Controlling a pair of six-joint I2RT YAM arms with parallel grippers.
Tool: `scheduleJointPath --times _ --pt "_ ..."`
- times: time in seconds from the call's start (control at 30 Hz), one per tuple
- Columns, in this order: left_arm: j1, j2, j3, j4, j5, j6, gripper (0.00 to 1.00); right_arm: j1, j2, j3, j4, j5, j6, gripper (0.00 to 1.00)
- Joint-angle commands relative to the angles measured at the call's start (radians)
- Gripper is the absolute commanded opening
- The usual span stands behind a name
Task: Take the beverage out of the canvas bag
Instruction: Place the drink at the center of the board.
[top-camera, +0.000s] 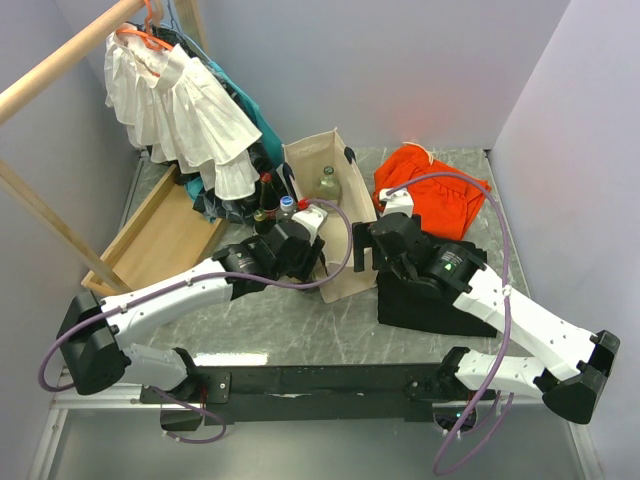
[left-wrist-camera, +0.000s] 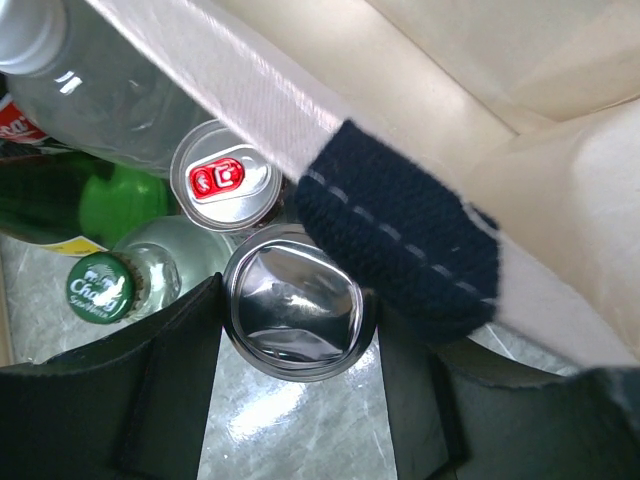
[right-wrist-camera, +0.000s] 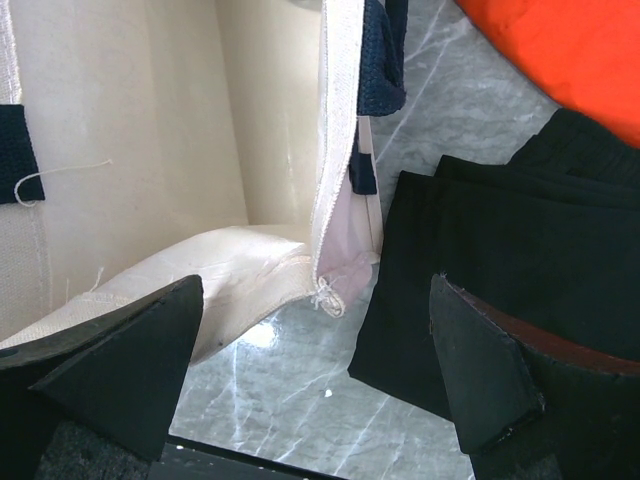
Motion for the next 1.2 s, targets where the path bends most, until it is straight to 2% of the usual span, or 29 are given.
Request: scheduleJointPath --times 0.0,1.17 --pt "-0.006 -0.002 0.009 0.113 -0.031 0.007 0.01 0.007 0.001 0.008 0.000 0.020 -0.008 1.00" --pt "-0.006 0.087 -0.003 0.148 -0.081 -0.013 0.03 0.007 0.010 0.001 0.004 0.022 -0.015 1.00"
